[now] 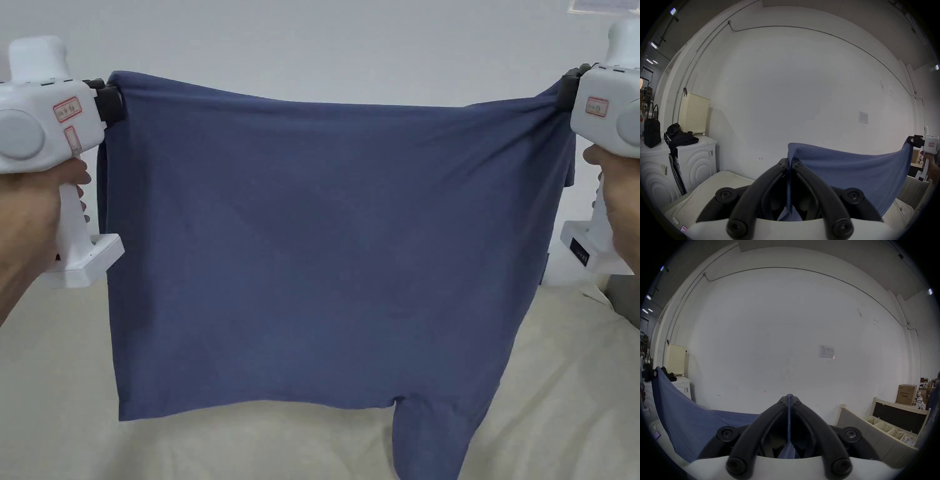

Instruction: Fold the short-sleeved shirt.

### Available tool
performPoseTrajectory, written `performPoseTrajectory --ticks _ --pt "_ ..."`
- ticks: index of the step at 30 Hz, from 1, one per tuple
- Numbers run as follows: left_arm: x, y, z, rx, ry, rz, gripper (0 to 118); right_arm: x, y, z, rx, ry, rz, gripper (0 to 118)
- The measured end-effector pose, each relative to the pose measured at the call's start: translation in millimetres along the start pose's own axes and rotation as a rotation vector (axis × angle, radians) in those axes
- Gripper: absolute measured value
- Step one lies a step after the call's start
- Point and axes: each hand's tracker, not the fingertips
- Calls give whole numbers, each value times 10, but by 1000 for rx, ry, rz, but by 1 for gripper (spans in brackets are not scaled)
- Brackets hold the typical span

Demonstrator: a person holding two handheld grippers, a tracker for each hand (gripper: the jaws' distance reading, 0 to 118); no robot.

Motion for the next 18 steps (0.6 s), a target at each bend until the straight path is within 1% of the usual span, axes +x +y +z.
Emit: performPoseTrajectory --ticks 2,6,7,8,9,11,12,14,15,16,17,18 --pt "-2 -13 -154 -9 2 -15 2 -11 -36 -95 -2 -2 8 2" --pt "-43 -69 -392 -15 -4 0 2 -15 -82 -275 -13 19 -37 2" --pt "-55 -88 -438 -21 -2 3 2 -23 -108 -314 -11 18 -30 2" --pt "-67 -118 -483 -26 -4 5 2 -41 -132 -355 -20 6 2 2" --pt "-78 -154 -517 -28 -1 7 2 -47 -181 -369 -17 4 6 2" --pt "-93 -256 -536 -32 -15 15 2 -29 -292 -359 -21 17 -5 2" --pt "-100 -331 -534 -43 -22 13 2 -16 -386 -340 -14 30 -30 2" --pt "-121 -538 -510 -60 -27 -1 2 19 -585 -272 -30 52 -21 2" --pt "-154 -666 -459 -81 -34 39 2 16 -733 -203 -24 49 -6 2" --pt "-188 -769 -398 -88 -55 90 2 26 -826 -138 -31 51 -8 2" --pt "-224 -907 -320 -94 -77 124 2 50 -961 -48 -34 62 -27 2" --pt "-237 -1053 -228 -93 -62 99 2 85 -1110 90 -44 90 -75 2"
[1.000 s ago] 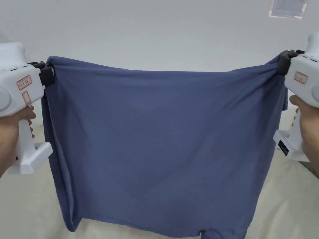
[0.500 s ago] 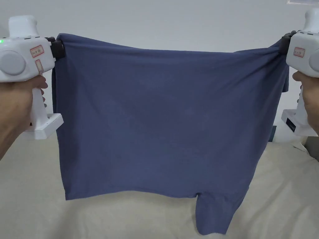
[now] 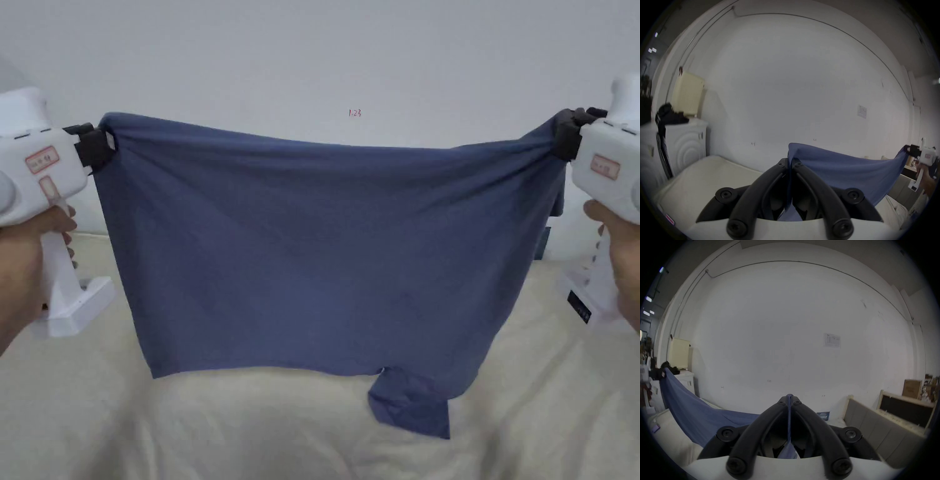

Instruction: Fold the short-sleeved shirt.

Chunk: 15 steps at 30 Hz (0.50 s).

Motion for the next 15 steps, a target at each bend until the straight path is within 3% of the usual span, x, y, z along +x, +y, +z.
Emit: performPoseTrajectory --ticks 8,15 --pt "-164 -1394 897 -107 36 -42 2 24 -1284 1148 -71 58 -13 2" --pt "-135 -2624 1978 -241 101 13 2 94 -2507 2113 -263 75 -91 2"
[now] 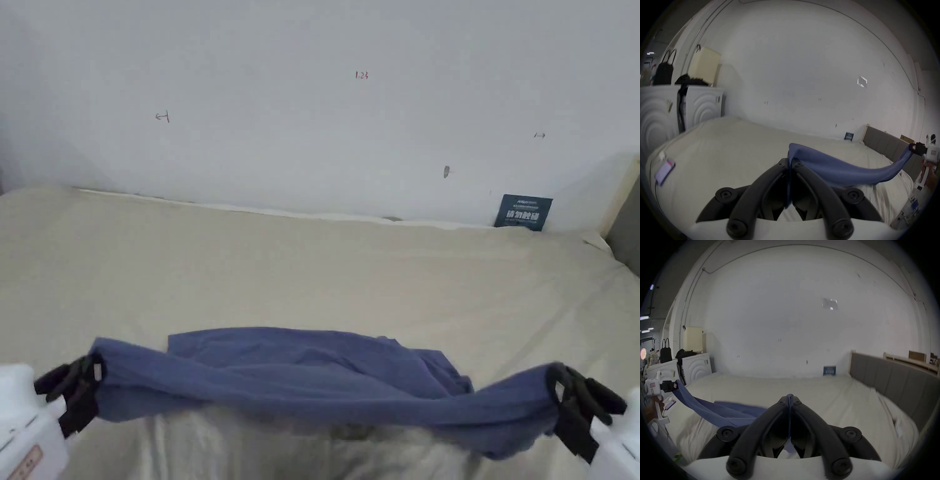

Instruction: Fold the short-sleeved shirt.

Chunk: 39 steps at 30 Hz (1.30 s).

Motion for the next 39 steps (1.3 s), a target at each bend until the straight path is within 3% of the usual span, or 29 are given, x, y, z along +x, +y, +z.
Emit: performPoseTrajectory --ticks 9,16,18,19,20,21,22,29,34,35,36,37,38,39 --pt "-260 -1190 497 -196 89 -35 2 173 -1254 459 -197 -35 -7 2" --pt "-263 -1523 569 -259 130 -55 3 156 -1642 410 -275 -28 -7 3" --pt "-227 -1549 636 -258 133 -88 6 100 -1660 471 -271 -40 19 11" --pt "-195 -1533 675 -262 148 -108 19 60 -1599 509 -274 -67 49 35" --pt "-157 -1513 742 -267 174 -129 65 -1 -1503 555 -259 -100 81 88" --pt "-137 -1469 814 -250 179 -104 104 -109 -1380 657 -199 -108 110 118" --pt "-103 -1405 913 -209 175 -79 118 -178 -1236 804 -54 -89 142 118" --pt "694 -642 1622 124 75 -129 118 -915 -421 1328 155 -29 140 118" --pt "1086 -487 1956 189 53 -185 118 -1284 -368 1495 173 10 108 118" --pt "1130 -489 2005 181 29 -207 114 -1349 -382 1520 166 20 100 117" --pt "1156 -501 2037 180 7 -228 102 -1401 -401 1536 158 49 81 113" --pt "1175 -506 2065 178 0 -235 68 -1419 -415 1539 151 79 71 100" --pt "1188 -510 2094 170 -6 -236 0 -1456 -438 1564 154 104 57 54" --pt "1198 -518 2098 159 -1 -232 0 -1491 -460 1588 156 98 56 5"
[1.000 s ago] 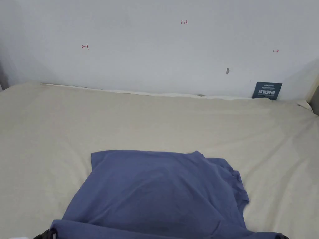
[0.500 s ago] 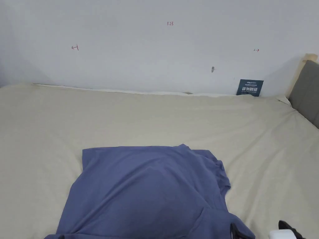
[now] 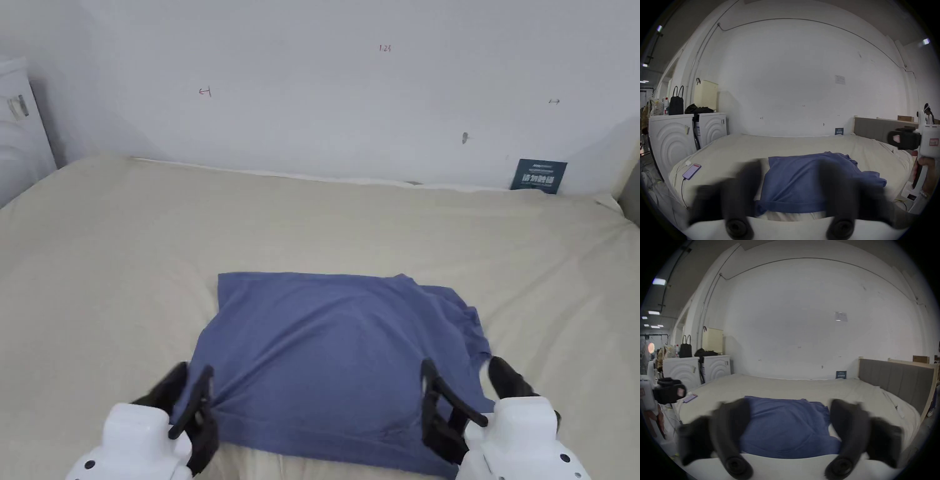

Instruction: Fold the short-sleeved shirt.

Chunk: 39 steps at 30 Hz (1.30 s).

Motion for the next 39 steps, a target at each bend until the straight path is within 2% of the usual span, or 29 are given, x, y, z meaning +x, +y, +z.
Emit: performPoseTrajectory --ticks 1,3,5,10,11,12,13,14,15,16,22,23,24,25,26,27,28,29,30,33,35,36,37,38,39 --pt "-17 -51 -23 -45 0 9 0 -52 -25 0 -1 -10 9 0" --pt "-120 -83 -15 -46 -9 42 0 -137 -79 28 3 -45 53 0" --pt "-291 -146 -65 -65 31 92 0 -139 -96 26 -26 -8 32 0" --pt "-840 -357 -394 -192 69 136 0 -29 -102 -2 -43 -1 21 0" --pt "-941 -418 -506 -236 51 143 5 -5 -114 -17 -48 -3 20 0" --pt "-1030 -490 -624 -287 66 122 21 25 -119 -42 -59 -7 22 0" --pt "-1088 -555 -727 -315 109 101 50 56 -124 -62 -70 -10 21 0" --pt "-1157 -625 -851 -367 125 86 97 74 -117 -79 -75 -13 18 0" --pt "-1226 -707 -989 -439 101 89 117 110 -124 -91 -78 -22 12 0" --pt "-1253 -790 -1050 -466 107 95 118 143 -127 -100 -83 -30 3 0" --pt "-1292 -1193 -1389 -566 84 78 118 288 -140 -112 -106 -81 -30 0" --pt "-1304 -1238 -1414 -569 60 84 114 318 -142 -116 -114 -86 -31 0" --pt "-1312 -1283 -1421 -562 38 85 103 344 -150 -120 -122 -94 -31 0" --pt "-1319 -1313 -1425 -568 24 93 66 365 -160 -122 -126 -100 -28 0" --pt "-1315 -1342 -1449 -597 0 104 0 362 -155 -116 -130 -102 -21 0" --pt "-1327 -1409 -1538 -660 -23 146 0 386 -164 -120 -142 -107 -9 0" --pt "-1373 -1476 -1519 -726 99 148 0 413 -169 -119 -150 -110 -4 0" --pt "-1219 -1370 -1443 -649 25 102 0 455 -176 -107 -155 -113 1 0" --pt "-1192 -1334 -1370 -576 9 46 0 488 -199 -92 -161 -126 13 0" --pt "-1106 -1156 -1273 -545 -10 115 0 637 -252 -50 -178 -158 47 0" --pt "-1090 -1101 -1220 -522 0 108 0 745 -321 -21 -187 -168 56 1" --pt "-1099 -1077 -1189 -541 25 89 0 828 -375 -21 -206 -170 62 10" --pt "-1132 -1123 -1222 -534 28 88 0 920 -445 -40 -247 -155 65 30" --pt "-1142 -1109 -1198 -517 26 93 0 1024 -546 -89 -320 -166 59 75" --pt "-1156 -1092 -1179 -507 21 106 0 1132 -669 -178 -436 -167 52 107"
